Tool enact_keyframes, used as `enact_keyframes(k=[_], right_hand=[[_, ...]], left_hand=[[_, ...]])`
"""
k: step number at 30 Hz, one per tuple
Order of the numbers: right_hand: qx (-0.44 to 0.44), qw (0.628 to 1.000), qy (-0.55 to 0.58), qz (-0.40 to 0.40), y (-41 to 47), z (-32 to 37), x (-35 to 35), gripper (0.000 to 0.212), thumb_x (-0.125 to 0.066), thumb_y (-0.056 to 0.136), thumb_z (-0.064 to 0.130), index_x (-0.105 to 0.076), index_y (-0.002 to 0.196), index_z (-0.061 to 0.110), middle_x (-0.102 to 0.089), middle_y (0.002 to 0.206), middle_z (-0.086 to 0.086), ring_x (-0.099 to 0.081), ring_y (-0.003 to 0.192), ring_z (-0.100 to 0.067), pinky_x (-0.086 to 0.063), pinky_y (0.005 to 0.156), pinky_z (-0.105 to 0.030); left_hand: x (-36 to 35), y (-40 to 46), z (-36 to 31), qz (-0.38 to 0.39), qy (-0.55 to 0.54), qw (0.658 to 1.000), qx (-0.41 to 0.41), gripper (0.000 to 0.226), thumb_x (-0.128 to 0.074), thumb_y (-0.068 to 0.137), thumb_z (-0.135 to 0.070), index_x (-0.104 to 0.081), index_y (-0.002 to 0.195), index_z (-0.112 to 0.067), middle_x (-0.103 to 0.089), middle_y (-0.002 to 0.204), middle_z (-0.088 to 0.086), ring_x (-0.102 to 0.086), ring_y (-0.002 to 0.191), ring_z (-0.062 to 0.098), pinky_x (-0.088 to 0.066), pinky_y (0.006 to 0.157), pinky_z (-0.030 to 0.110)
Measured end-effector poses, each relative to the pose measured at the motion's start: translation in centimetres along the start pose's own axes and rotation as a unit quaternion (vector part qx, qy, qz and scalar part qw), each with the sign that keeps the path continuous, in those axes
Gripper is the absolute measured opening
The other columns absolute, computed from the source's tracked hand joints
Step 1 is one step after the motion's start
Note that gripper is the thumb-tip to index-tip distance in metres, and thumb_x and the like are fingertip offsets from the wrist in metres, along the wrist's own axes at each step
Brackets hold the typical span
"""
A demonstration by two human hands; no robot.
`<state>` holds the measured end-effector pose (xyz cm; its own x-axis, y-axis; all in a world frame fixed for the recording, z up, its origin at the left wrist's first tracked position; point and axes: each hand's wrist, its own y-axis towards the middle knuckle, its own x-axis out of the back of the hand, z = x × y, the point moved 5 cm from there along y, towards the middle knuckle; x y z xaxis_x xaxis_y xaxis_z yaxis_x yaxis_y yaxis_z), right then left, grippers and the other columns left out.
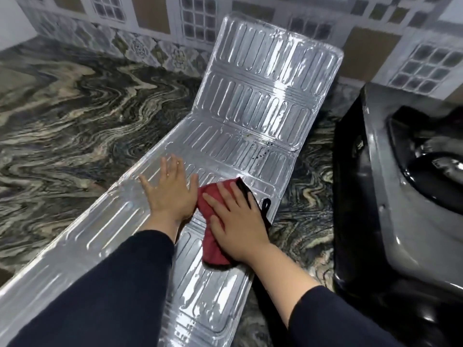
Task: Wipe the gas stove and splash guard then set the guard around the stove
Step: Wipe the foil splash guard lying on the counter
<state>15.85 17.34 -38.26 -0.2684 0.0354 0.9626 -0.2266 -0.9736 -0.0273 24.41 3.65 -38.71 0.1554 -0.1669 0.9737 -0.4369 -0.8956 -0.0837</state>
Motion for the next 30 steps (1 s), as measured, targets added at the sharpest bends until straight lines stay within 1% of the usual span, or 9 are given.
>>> enact_keyframes(k=[3, 7, 10, 13, 18, 21, 25, 28, 30], right_hand=[[-0.001, 1.000, -0.001, 0.005, 2.0, -2.4, 0.8, 0.058, -0.014, 0.087, 0.050, -0.021, 0.145, 0.044, -0.010, 0.161, 0.009, 0.003, 0.148, -0.016, 0.002, 0.119, -0.044], [-0.056, 0.998, -0.034, 0.007, 7.6, -7.4, 2.3, 0.054, -0.021, 0.093, 0.052, -0.017, 0.146, 0.043, -0.008, 0.161, 0.009, 0.004, 0.148, -0.017, 0.000, 0.119, -0.047], [-0.092, 0.994, -0.052, -0.001, 11.2, -10.8, 3.3, 0.054, -0.021, 0.094, 0.052, -0.017, 0.147, 0.041, -0.007, 0.161, 0.007, 0.003, 0.148, -0.017, -0.003, 0.118, -0.049], [-0.113, 0.992, -0.054, -0.004, 12.9, -12.2, 3.7, 0.054, -0.021, 0.094, 0.052, -0.016, 0.147, 0.041, -0.008, 0.161, 0.006, 0.003, 0.148, -0.017, -0.003, 0.118, -0.050], [-0.130, 0.990, -0.053, 0.000, 11.1, -10.2, 3.4, 0.054, -0.018, 0.095, 0.049, -0.014, 0.148, 0.039, -0.002, 0.162, 0.005, 0.007, 0.148, -0.021, 0.002, 0.117, -0.052], [-0.109, 0.993, -0.053, 0.009, 8.6, -7.6, 2.6, 0.055, -0.016, 0.095, 0.050, -0.012, 0.148, 0.039, 0.000, 0.162, 0.004, 0.008, 0.148, -0.022, 0.002, 0.118, -0.053], [-0.086, 0.995, -0.042, 0.016, 5.1, -3.7, 1.2, 0.055, -0.015, 0.094, 0.051, -0.012, 0.148, 0.039, -0.001, 0.162, 0.003, 0.006, 0.148, -0.024, 0.001, 0.118, -0.053], [-0.069, 0.997, -0.031, 0.016, 2.4, -0.8, 0.4, 0.056, -0.015, 0.093, 0.050, -0.013, 0.148, 0.039, -0.001, 0.162, 0.002, 0.008, 0.148, -0.025, 0.002, 0.117, -0.054], [-0.053, 0.998, -0.027, 0.016, 0.7, 1.1, -0.2, 0.058, -0.012, 0.091, 0.049, -0.012, 0.148, 0.039, -0.001, 0.162, 0.002, 0.009, 0.148, -0.025, 0.004, 0.117, -0.055]], left_hand=[[-0.6, 0.1, 0.4, -0.012, -0.001, 1.000, -0.002, 0.067, -0.006, 0.096, -0.053, -0.006, 0.153, -0.019, 0.003, 0.162, -0.007, 0.011, 0.148, 0.011, 0.006, 0.113, 0.064], [-0.7, 0.2, 0.4, -0.014, 0.023, 1.000, -0.011, 0.073, -0.001, 0.092, -0.060, 0.000, 0.153, -0.020, 0.008, 0.162, -0.005, 0.013, 0.148, 0.013, 0.005, 0.113, 0.064], [-0.9, 0.0, 0.6, -0.020, 0.010, 1.000, -0.009, 0.076, -0.001, 0.090, -0.064, 0.001, 0.153, -0.021, 0.010, 0.161, -0.008, 0.016, 0.148, 0.012, 0.007, 0.113, 0.061], [-0.9, 0.1, 0.6, -0.022, 0.005, 1.000, -0.011, 0.075, -0.002, 0.090, -0.066, 0.003, 0.152, -0.023, 0.012, 0.161, -0.009, 0.017, 0.147, 0.011, 0.009, 0.113, 0.059], [-0.7, -0.5, 1.5, -0.012, 0.022, 0.999, -0.027, 0.073, -0.002, 0.092, -0.063, 0.005, 0.152, -0.024, 0.014, 0.160, -0.009, 0.016, 0.147, 0.012, 0.008, 0.113, 0.061], [-0.2, -2.2, 3.2, -0.002, 0.036, 0.999, -0.030, 0.071, -0.005, 0.093, -0.061, 0.005, 0.152, -0.024, 0.014, 0.160, -0.011, 0.015, 0.147, 0.011, 0.007, 0.113, 0.060], [0.2, -4.7, 5.5, 0.006, 0.047, 0.998, -0.031, 0.068, -0.005, 0.094, -0.057, 0.003, 0.153, -0.024, 0.014, 0.160, -0.011, 0.013, 0.147, 0.011, 0.005, 0.114, 0.060], [0.2, -6.6, 7.5, 0.012, 0.066, 0.997, -0.035, 0.072, 0.003, 0.090, -0.062, 0.007, 0.152, -0.025, 0.017, 0.159, -0.011, 0.017, 0.145, 0.008, 0.005, 0.114, 0.060], [0.4, -7.8, 8.9, 0.014, 0.072, 0.996, -0.043, 0.081, 0.011, 0.081, -0.065, 0.007, 0.151, -0.025, 0.016, 0.158, -0.013, 0.019, 0.143, 0.005, 0.005, 0.114, 0.059]])
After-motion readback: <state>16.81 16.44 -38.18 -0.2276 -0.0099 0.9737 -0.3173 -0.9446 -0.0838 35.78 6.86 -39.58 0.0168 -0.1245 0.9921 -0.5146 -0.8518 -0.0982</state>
